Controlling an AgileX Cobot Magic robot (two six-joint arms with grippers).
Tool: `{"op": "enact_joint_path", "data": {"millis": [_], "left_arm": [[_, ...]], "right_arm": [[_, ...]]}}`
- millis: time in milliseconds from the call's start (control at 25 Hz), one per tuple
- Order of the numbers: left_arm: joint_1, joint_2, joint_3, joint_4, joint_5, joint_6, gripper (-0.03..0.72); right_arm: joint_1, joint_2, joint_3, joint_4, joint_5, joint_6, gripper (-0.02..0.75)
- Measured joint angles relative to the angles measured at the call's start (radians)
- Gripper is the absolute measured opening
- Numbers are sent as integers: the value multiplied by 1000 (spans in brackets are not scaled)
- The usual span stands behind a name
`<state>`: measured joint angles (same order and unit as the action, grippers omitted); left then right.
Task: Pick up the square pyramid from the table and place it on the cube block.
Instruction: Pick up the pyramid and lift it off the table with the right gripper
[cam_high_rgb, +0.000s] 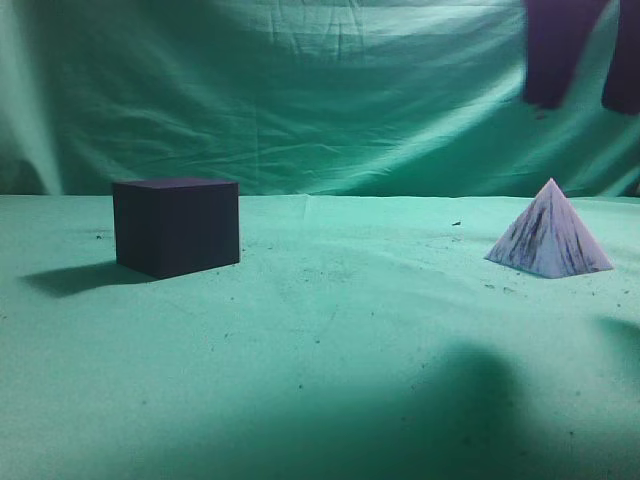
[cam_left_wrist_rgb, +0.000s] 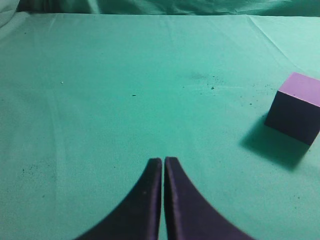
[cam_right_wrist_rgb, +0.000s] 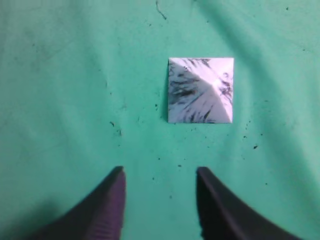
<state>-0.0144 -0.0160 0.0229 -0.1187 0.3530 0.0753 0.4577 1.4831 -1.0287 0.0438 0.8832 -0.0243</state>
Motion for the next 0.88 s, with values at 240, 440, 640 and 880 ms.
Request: {"op": "enact_joint_path", "data": {"millis": [240,440,640,880], "left_arm": [[0,0,0,0,0,0,0],[0,0,0,-2,0,0,0],[0,0,0,-27,0,0,0],[0,0,0,-44,0,0,0]], "right_arm": [[0,137,-85,-25,4,71,642],[-2,268,-145,-95,-3,77,597],[-14,356,-154,-102,-28,77,597],[-19,405,-155,-105,-58,77,597]]}}
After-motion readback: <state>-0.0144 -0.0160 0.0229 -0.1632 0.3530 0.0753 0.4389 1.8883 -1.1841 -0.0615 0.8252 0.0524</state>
